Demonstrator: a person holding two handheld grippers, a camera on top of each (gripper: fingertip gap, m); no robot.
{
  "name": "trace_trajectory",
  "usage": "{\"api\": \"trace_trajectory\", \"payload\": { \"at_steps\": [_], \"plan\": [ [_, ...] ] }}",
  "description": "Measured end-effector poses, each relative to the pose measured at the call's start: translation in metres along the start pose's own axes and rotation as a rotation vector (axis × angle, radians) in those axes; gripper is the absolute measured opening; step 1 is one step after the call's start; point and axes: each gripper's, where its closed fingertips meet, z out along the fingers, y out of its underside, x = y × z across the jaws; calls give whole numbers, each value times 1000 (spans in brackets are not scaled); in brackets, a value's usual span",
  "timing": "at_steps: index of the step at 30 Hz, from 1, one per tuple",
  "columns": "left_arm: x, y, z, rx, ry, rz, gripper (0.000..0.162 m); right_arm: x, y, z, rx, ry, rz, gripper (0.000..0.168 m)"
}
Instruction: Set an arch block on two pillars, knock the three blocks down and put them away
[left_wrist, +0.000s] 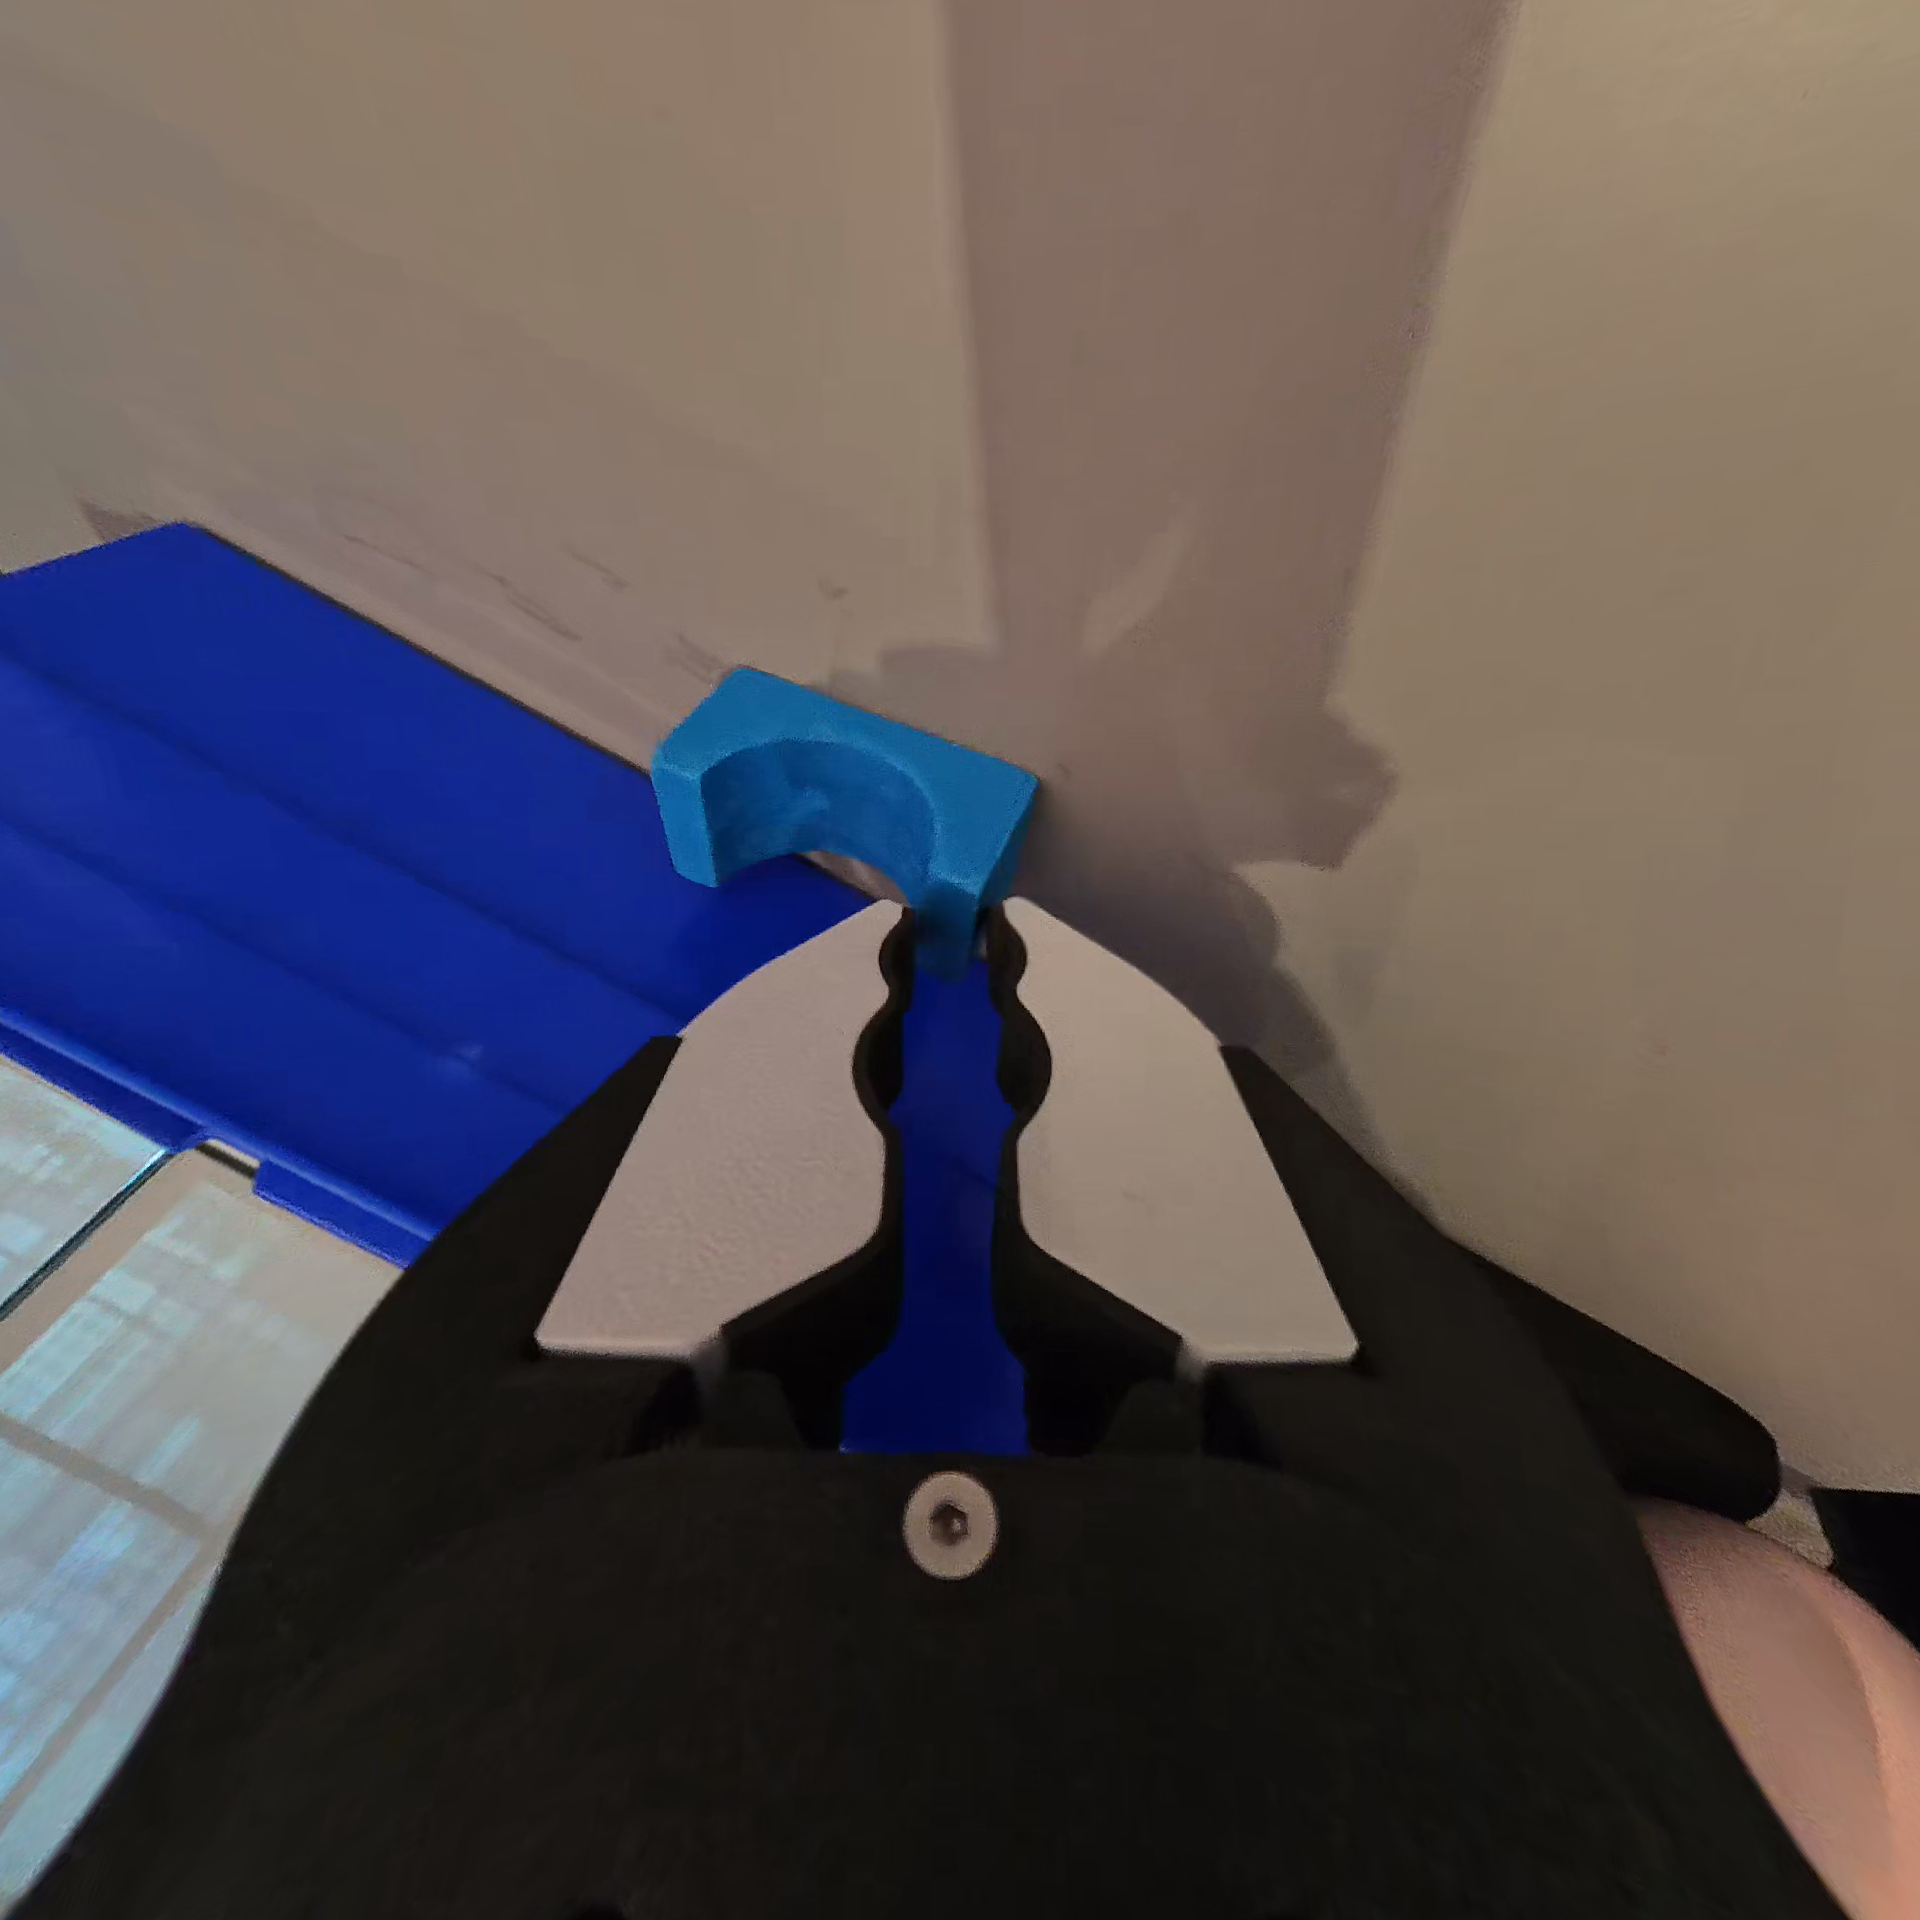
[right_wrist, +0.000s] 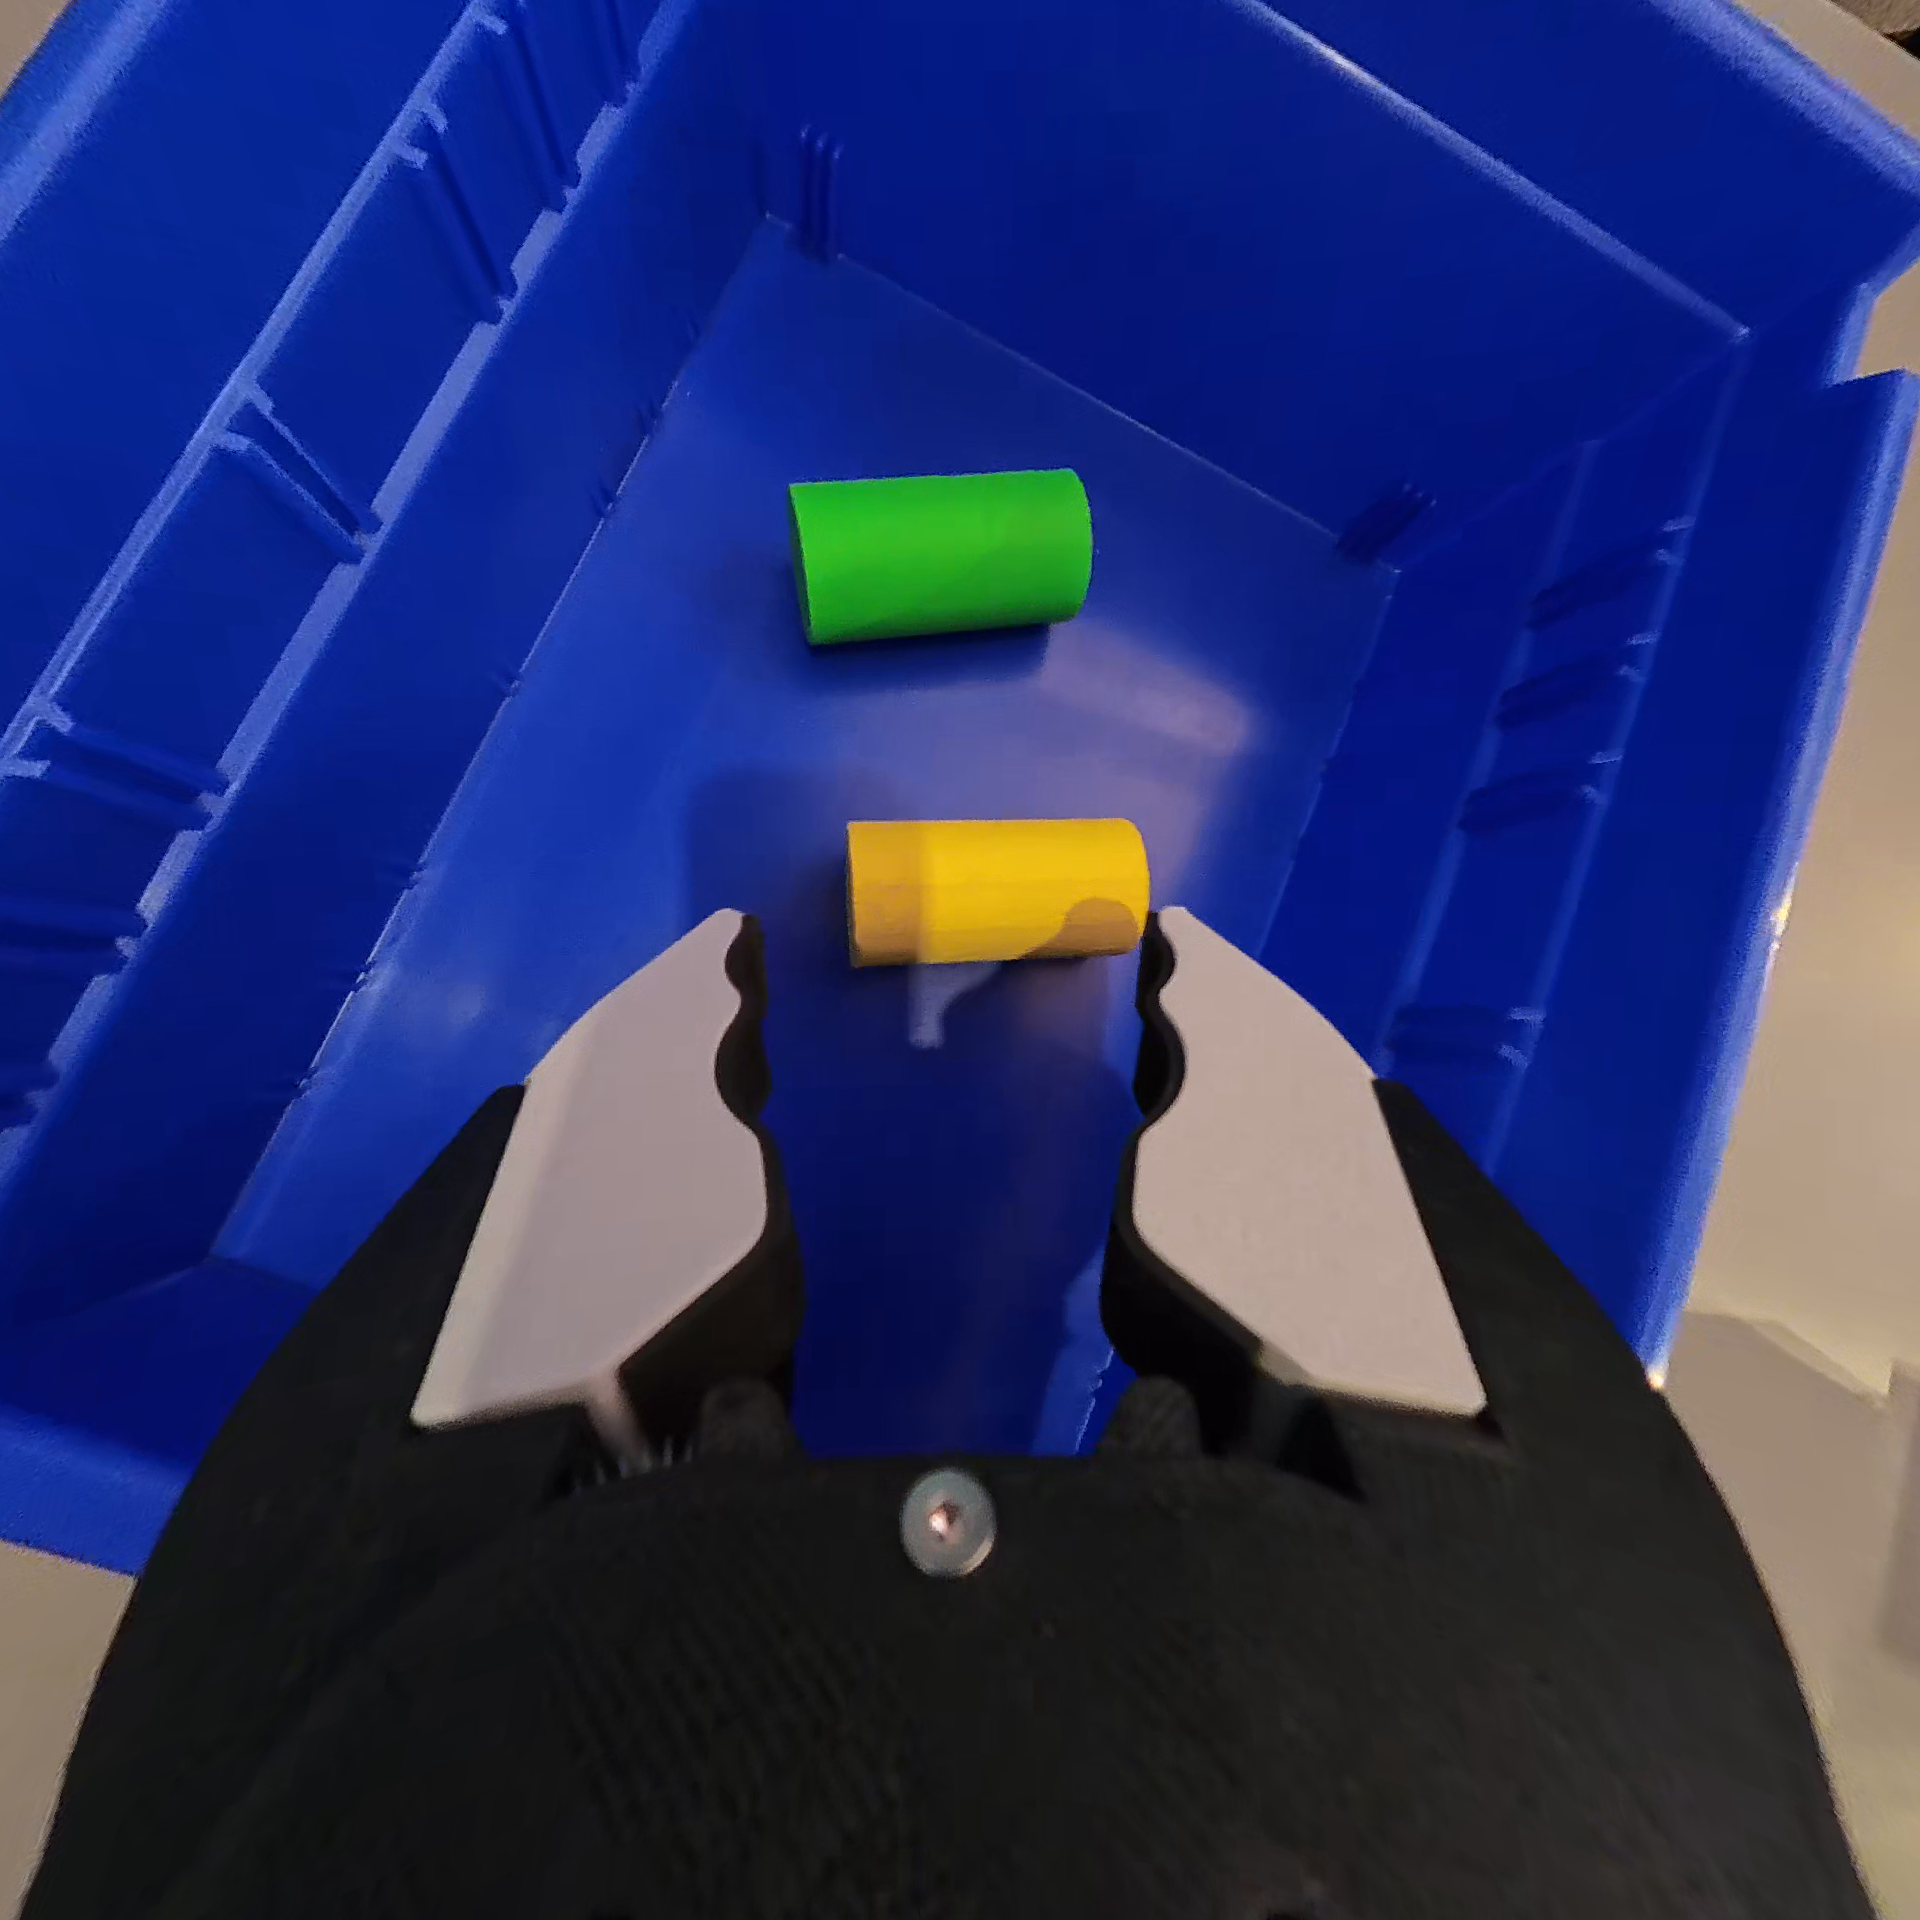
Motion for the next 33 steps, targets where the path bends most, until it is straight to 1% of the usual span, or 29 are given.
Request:
{"api": "trace_trajectory", "payload": {
  "at_steps": [3, 6, 8, 10, 13, 15, 17, 19, 21, 23, 24, 26, 29, 31, 32, 33],
  "plan": [
    [-1, -2, -2, 23, -1, 28, 13, 0, -1, -3, 8, 2, -2, 71],
    [-4, -13, -16, 137, 13, 18, 12, 6, -4, -10, 28, 24, 11, 71],
    [-10, -20, -34, 263, 18, -6, 12, 13, -9, -19, 61, 57, 34, 71],
    [-14, -27, -59, 438, 66, -35, 12, 18, -23, -37, 146, 101, 52, 71],
    [-6, -36, -107, 748, 249, -50, 12, 5, -64, -85, 404, 148, 16, 69],
    [1, -39, -142, 948, 385, -27, 11, -22, -88, -116, 540, 175, -65, 69],
    [10, -38, -172, 1109, 530, 8, 11, -74, -108, -137, 654, 153, -258, 68],
    [15, -36, -190, 1188, 633, 22, 11, -149, -116, -147, 751, 37, -508, 69],
    [18, -35, -199, 1231, 689, 37, 11, -219, -111, -148, 814, -63, -727, 70],
    [24, -33, -209, 1268, 747, 64, 11, -268, -106, -148, 879, -63, -880, 73],
    [27, -31, -215, 1292, 779, 81, 11, -285, -107, -148, 913, -30, -929, 73],
    [33, -29, -225, 1320, 825, 106, 11, -305, -115, -150, 978, 44, -965, 73],
    [38, -30, -227, 1321, 825, 126, 11, -327, -123, -157, 1060, 38, -941, 71],
    [43, -30, -231, 1330, 856, 144, 11, -330, -127, -159, 1073, 80, -945, 44],
    [44, -31, -235, 1341, 882, 139, 11, -333, -125, -160, 1081, 74, -959, 34],
    [44, -30, -238, 1345, 915, 129, 12, -333, -126, -162, 1096, 73, -948, 33]
  ]
}}
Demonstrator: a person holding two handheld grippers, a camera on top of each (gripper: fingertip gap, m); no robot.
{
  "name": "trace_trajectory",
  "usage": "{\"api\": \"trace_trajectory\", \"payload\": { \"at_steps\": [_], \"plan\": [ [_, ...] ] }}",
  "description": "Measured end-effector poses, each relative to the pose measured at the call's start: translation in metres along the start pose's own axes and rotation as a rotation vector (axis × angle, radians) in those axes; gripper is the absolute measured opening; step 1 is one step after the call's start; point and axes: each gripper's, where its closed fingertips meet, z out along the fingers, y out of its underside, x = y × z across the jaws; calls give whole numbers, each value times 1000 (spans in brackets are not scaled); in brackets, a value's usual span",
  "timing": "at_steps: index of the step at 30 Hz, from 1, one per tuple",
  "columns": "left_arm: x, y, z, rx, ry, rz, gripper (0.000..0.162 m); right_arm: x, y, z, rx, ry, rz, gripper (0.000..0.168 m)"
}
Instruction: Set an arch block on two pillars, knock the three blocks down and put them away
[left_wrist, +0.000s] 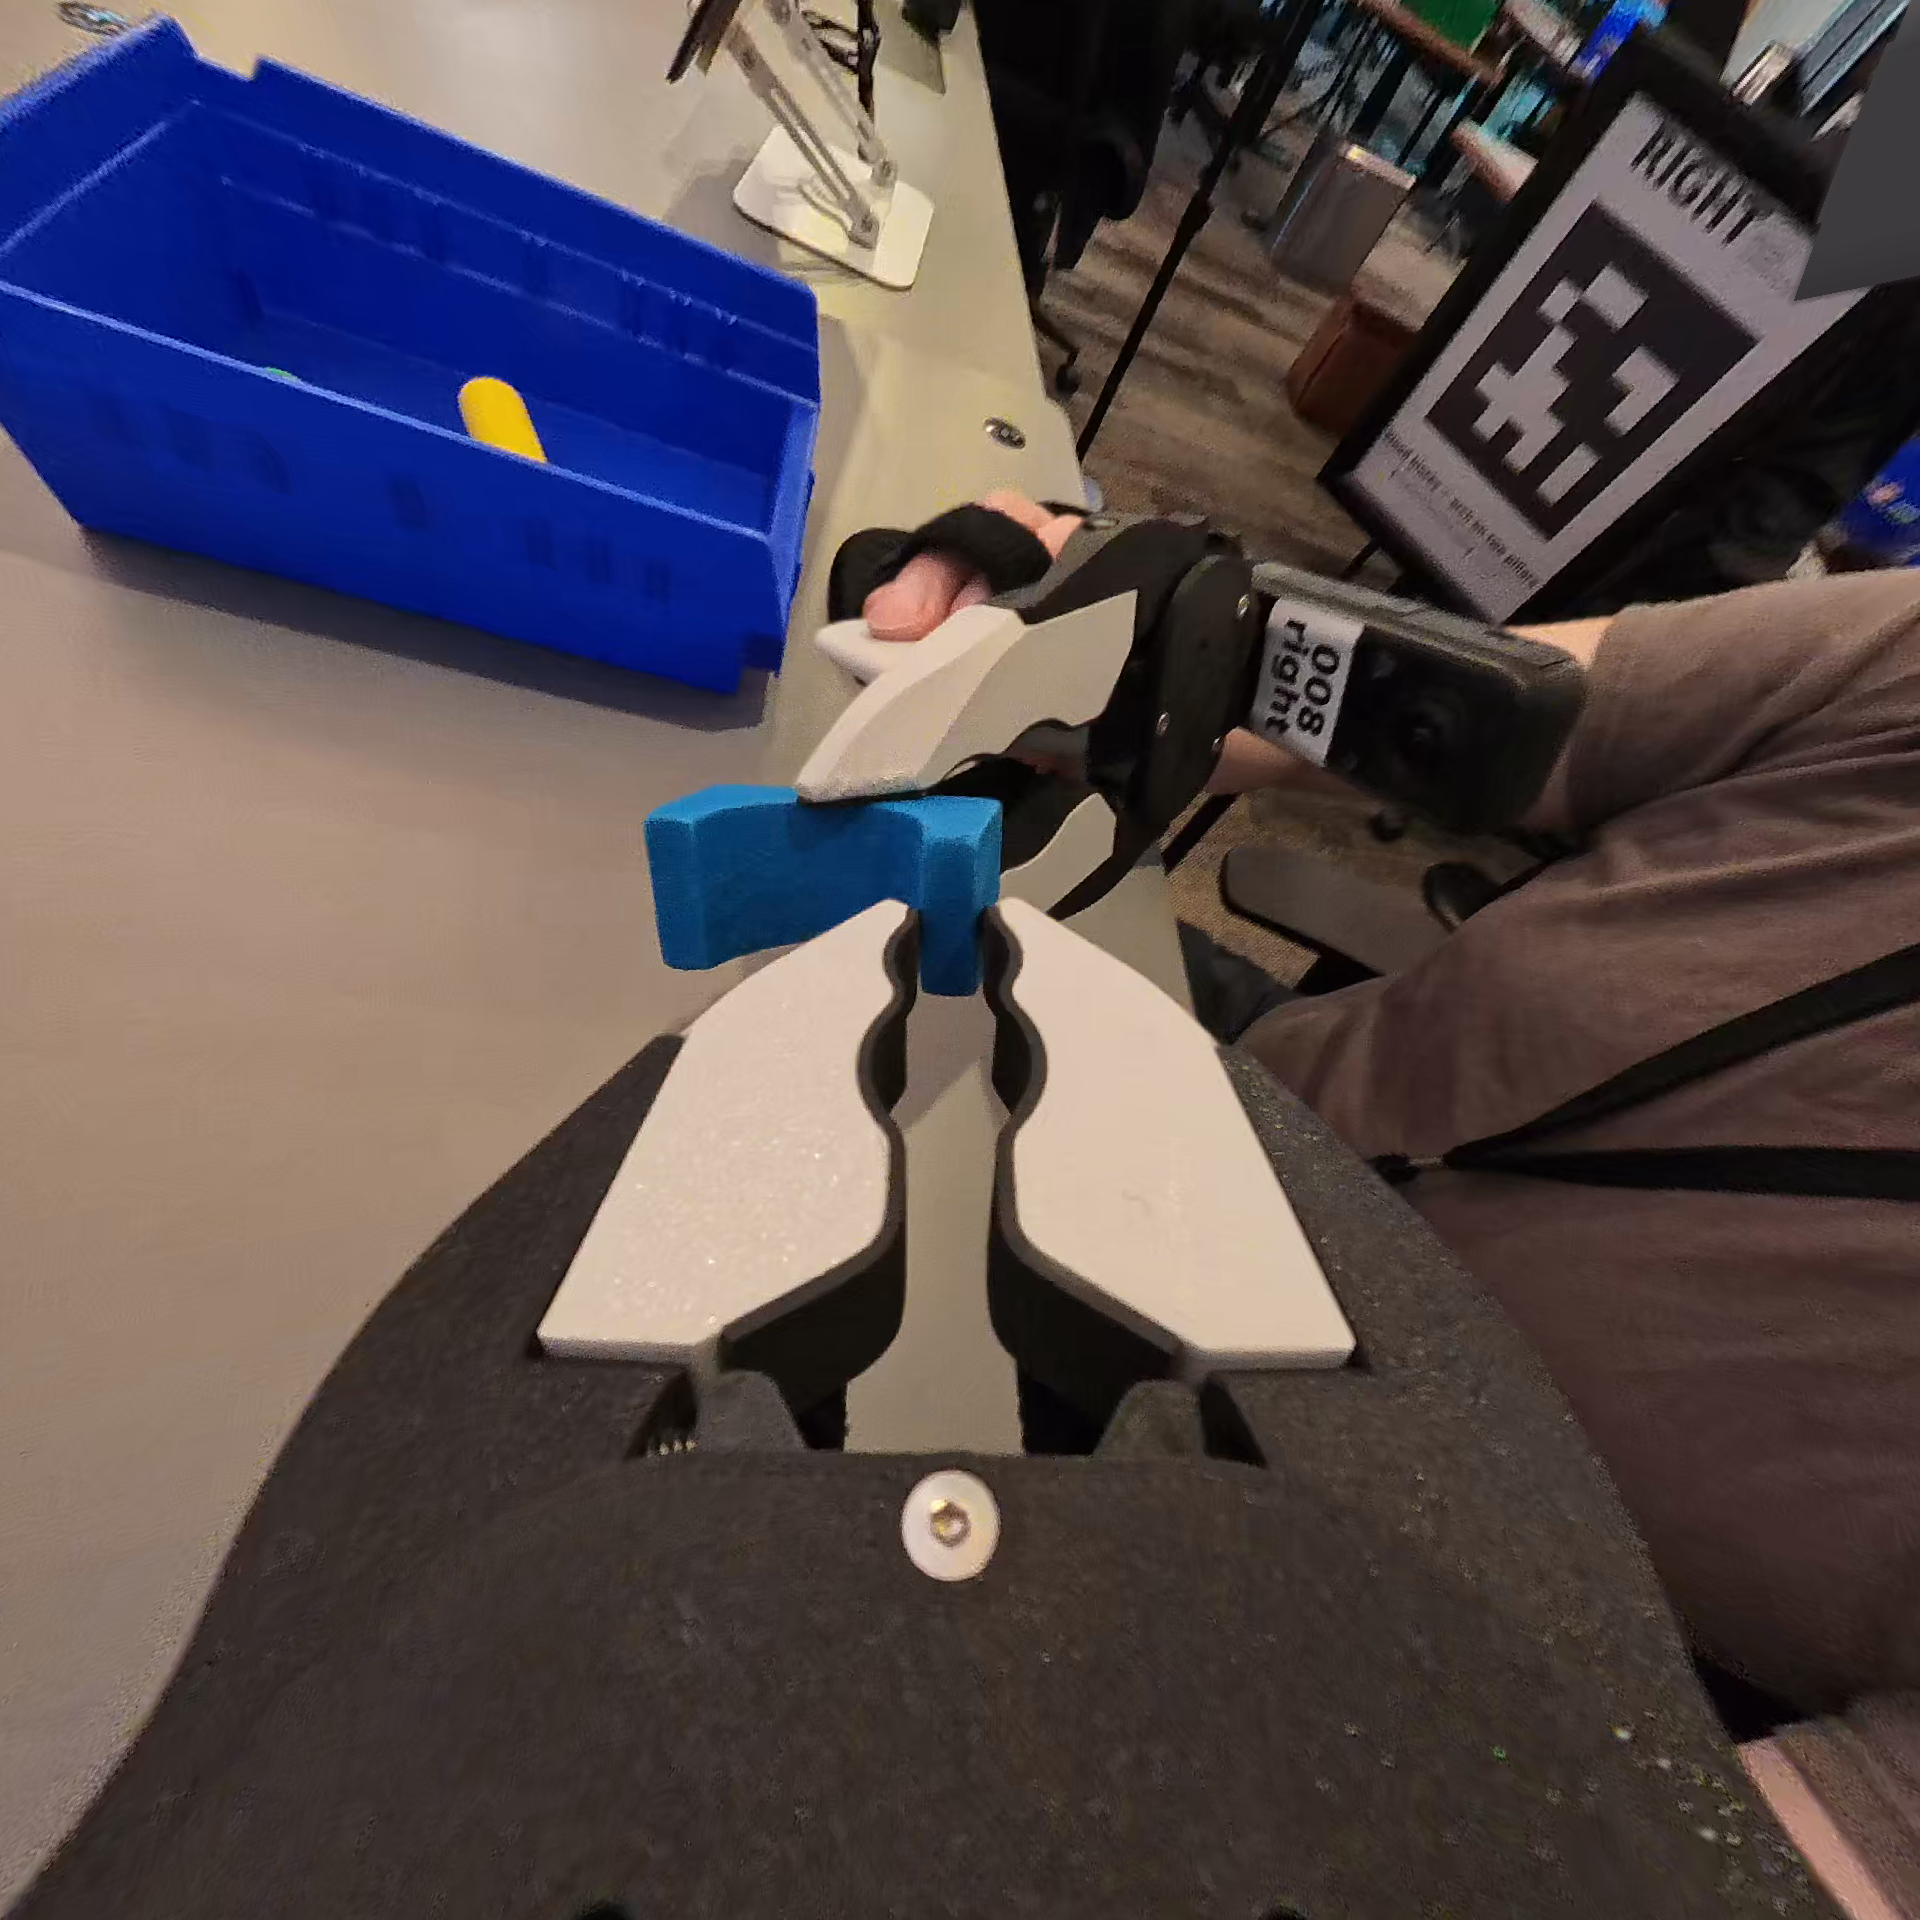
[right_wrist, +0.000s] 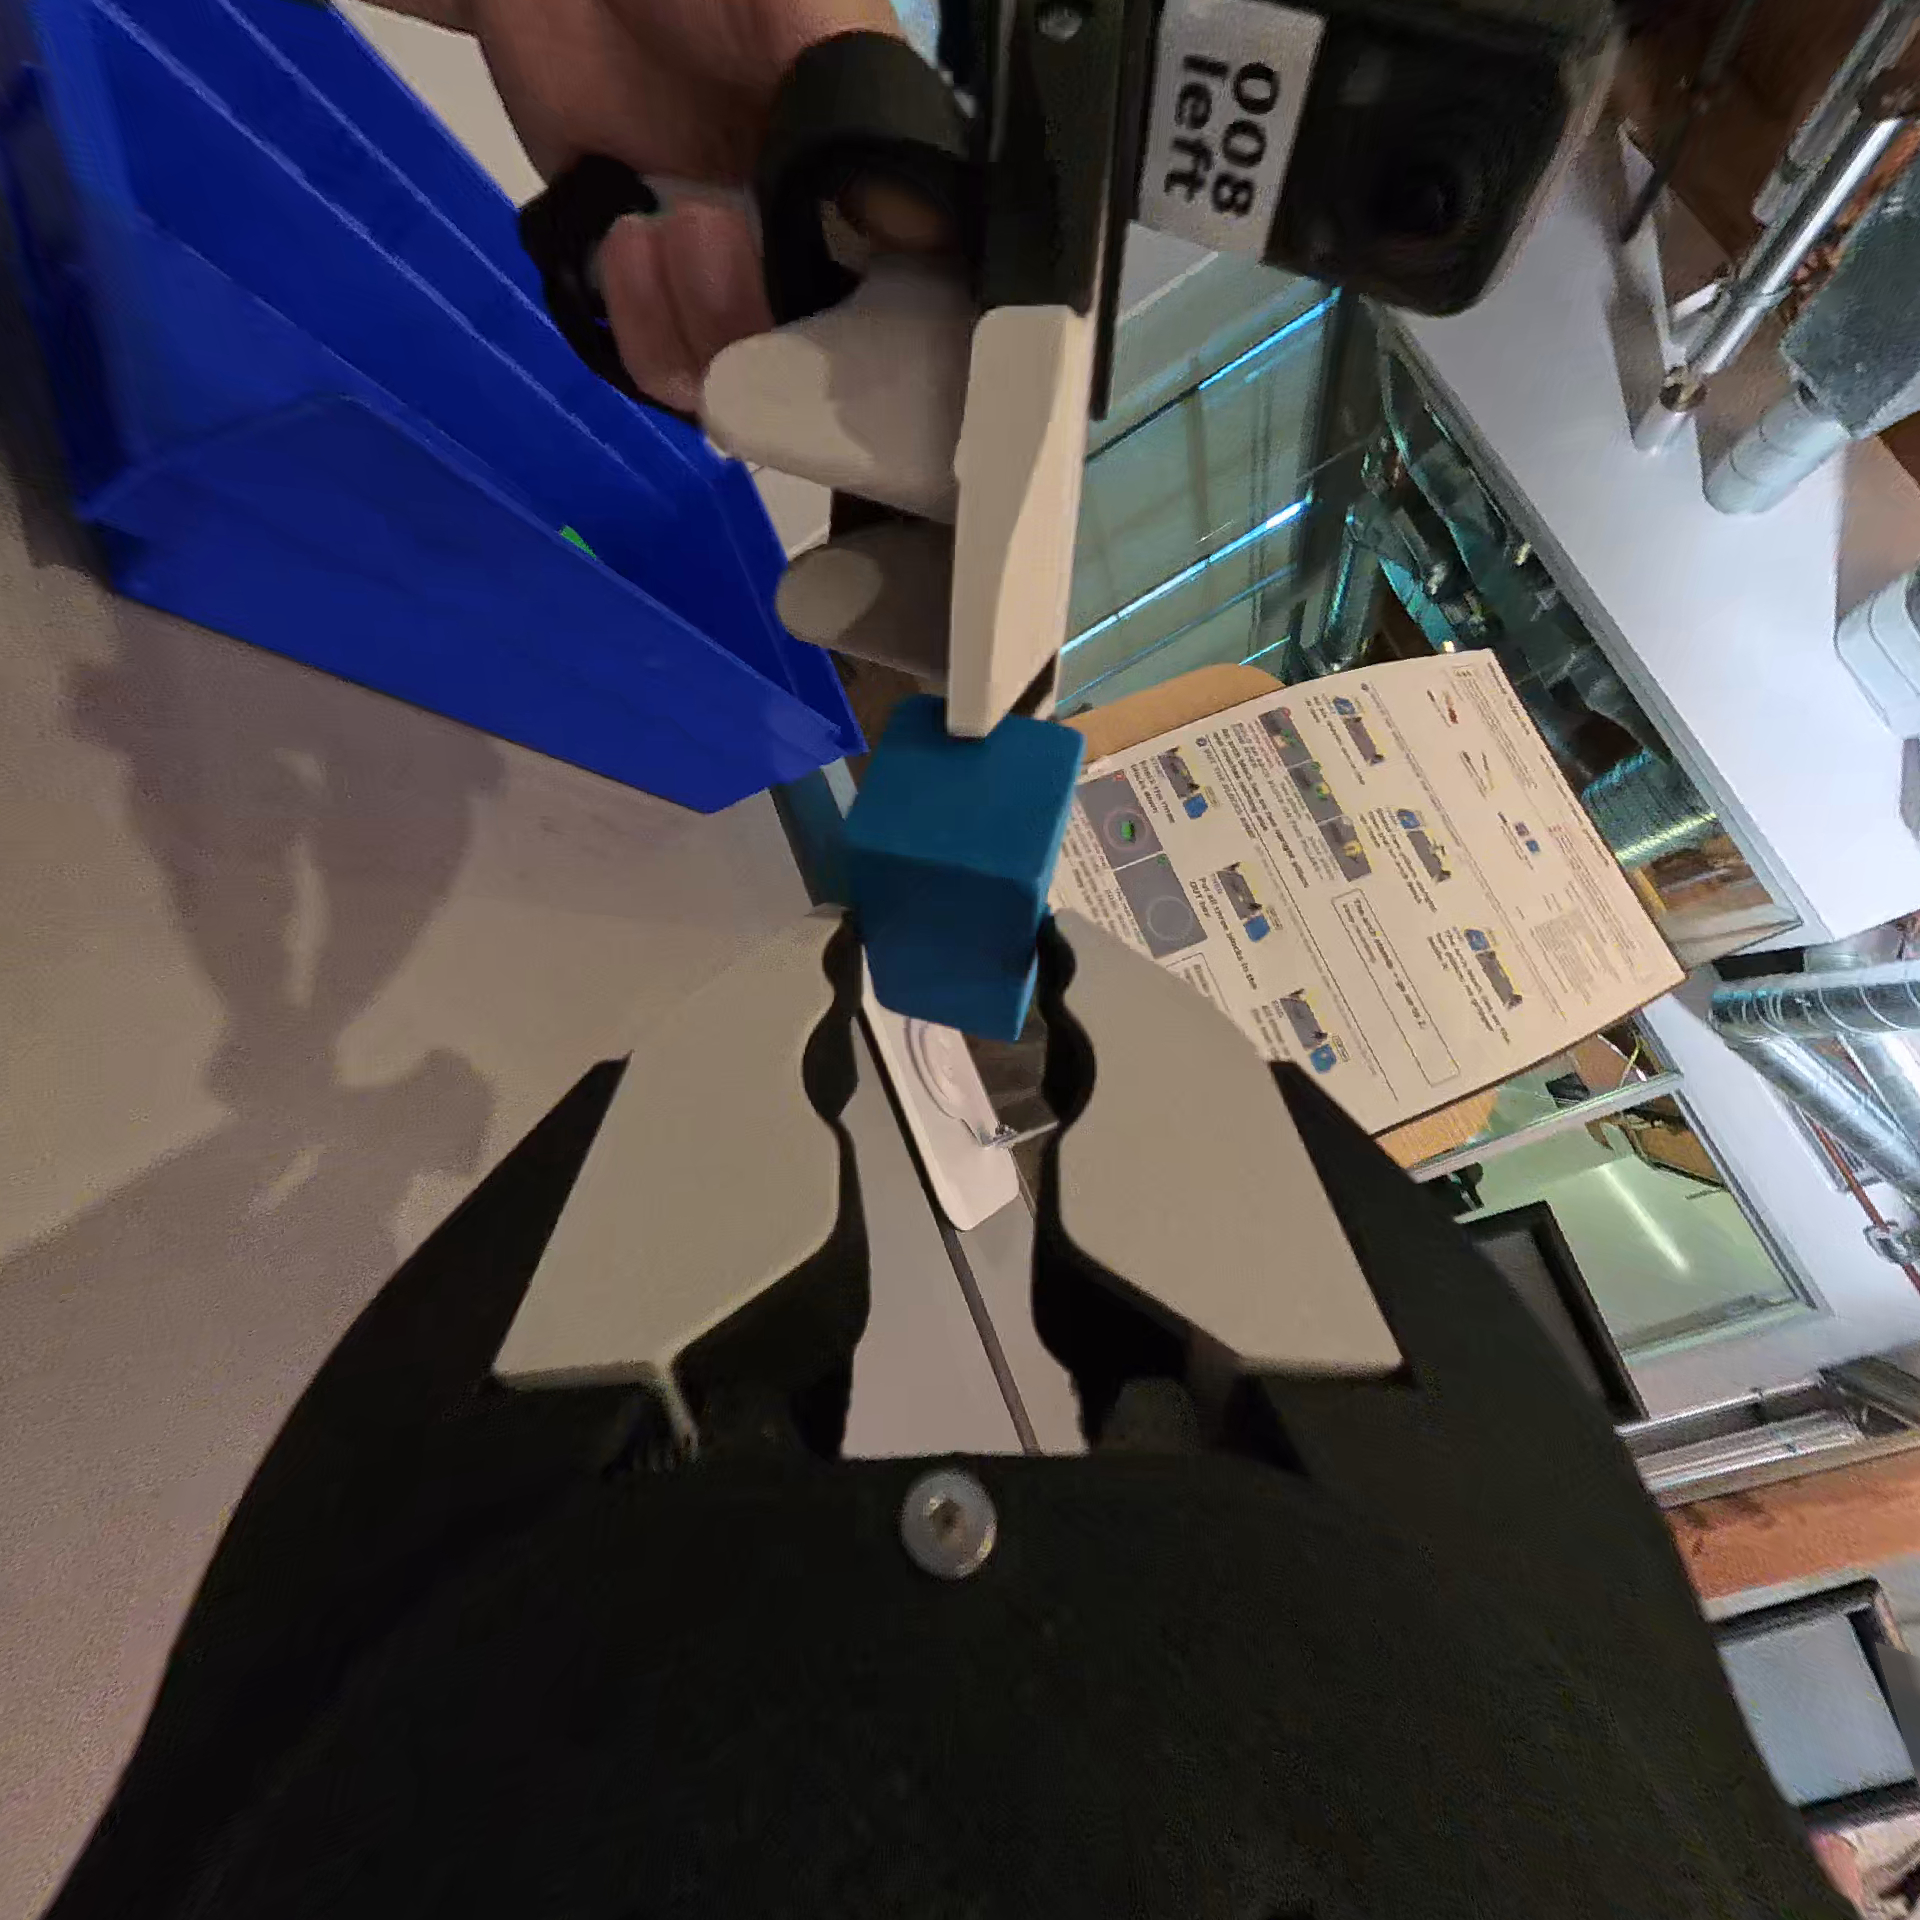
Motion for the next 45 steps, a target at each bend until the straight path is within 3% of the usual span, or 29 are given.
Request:
{"api": "trace_trajectory", "payload": {
  "at_steps": [1, 3, 5, 7, 9, 12, 16, 20, 24, 26, 32, 36, 40, 41, 43, 45],
  "plan": [
    [1, -2, 0, 13, 16, -26, 21, 0, 0, -2, 6, -14, 21, 33],
    [-2, -2, -4, 10, 8, -68, 55, 10, 7, -8, -17, -15, 70, 33],
    [-18, 2, -15, -7, -112, -47, 60, 40, 28, -21, -92, 16, 81, 33],
    [-33, 5, -34, -17, -254, 1, 66, 90, 73, -44, -252, 65, 152, 33],
    [-45, 7, -58, -19, -397, 44, 66, 118, 141, -73, -492, -21, 462, 33],
    [-54, 6, -94, 14, -551, 72, 66, 96, 227, -110, -834, -226, 1047, 34],
    [-59, 16, -134, 58, -638, 25, 71, 37, 259, -118, -1017, -423, 1403, 34],
    [-55, 21, -168, 166, -645, -42, 73, 5, 295, -126, -1209, -417, 1437, 34],
    [-54, 37, -199, 188, -709, -82, 85, 8, 301, -123, -1232, -396, 1463, 40],
    [-50, 39, -211, 229, -718, -90, 92, 26, 297, -124, -1206, -373, 1417, 54],
    [-35, 24, -239, 466, -678, -55, 85, 134, 299, -141, -980, -67, 1120, 53],
    [-54, 39, -257, 511, -741, -189, 71, 151, 356, -195, -1234, 106, 1079, 52],
    [-73, 75, -274, 439, -868, -360, 69, 112, 400, -206, -1362, 21, 1261, 53],
    [-79, 88, -282, 401, -941, -400, 70, 100, 408, -211, -1414, -19, 1297, 51],
    [-88, 116, -295, 306, -1071, -495, 71, 73, 410, -216, -1458, -145, 1400, 17],
    [-95, 143, -302, 227, -1135, -619, 72, 69, 406, -215, -1424, -174, 1463, 7]
  ]
}}
